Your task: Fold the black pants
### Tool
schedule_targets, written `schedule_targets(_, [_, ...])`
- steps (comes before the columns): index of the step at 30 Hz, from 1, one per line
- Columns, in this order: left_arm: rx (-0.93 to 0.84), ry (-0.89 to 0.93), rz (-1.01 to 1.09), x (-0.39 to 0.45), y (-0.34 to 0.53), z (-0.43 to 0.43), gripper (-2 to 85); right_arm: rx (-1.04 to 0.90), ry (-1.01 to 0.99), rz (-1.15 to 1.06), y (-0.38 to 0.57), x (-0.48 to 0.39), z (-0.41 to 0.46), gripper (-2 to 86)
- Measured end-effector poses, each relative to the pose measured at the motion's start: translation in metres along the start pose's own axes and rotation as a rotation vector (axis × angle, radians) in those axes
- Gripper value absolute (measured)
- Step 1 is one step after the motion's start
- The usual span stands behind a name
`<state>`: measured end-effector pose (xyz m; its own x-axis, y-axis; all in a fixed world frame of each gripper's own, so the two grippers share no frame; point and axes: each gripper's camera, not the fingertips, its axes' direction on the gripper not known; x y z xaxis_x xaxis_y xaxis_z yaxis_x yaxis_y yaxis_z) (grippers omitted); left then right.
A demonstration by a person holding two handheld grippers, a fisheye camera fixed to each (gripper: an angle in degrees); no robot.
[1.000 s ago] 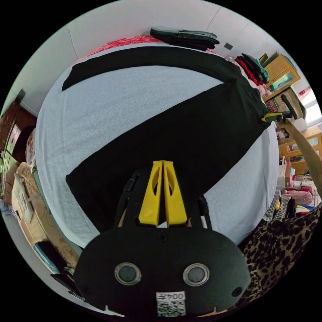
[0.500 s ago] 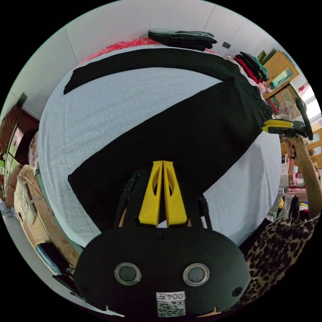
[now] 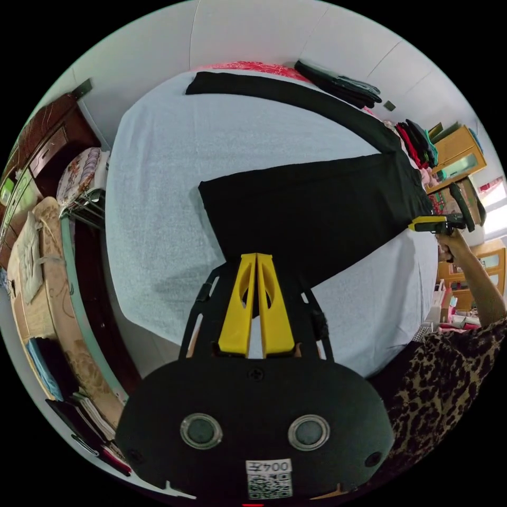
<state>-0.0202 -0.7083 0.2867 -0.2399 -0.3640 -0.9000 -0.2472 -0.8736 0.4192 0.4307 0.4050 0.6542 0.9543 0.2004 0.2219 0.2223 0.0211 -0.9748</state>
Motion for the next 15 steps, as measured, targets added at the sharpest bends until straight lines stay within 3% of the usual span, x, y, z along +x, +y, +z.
schedule_targets(15, [-0.028, 0.064, 0.022, -0.022, -0.033, -0.006, 0.2, -0.182, -0.008, -0.008, -0.031, -0.013, 0.016, 9.9])
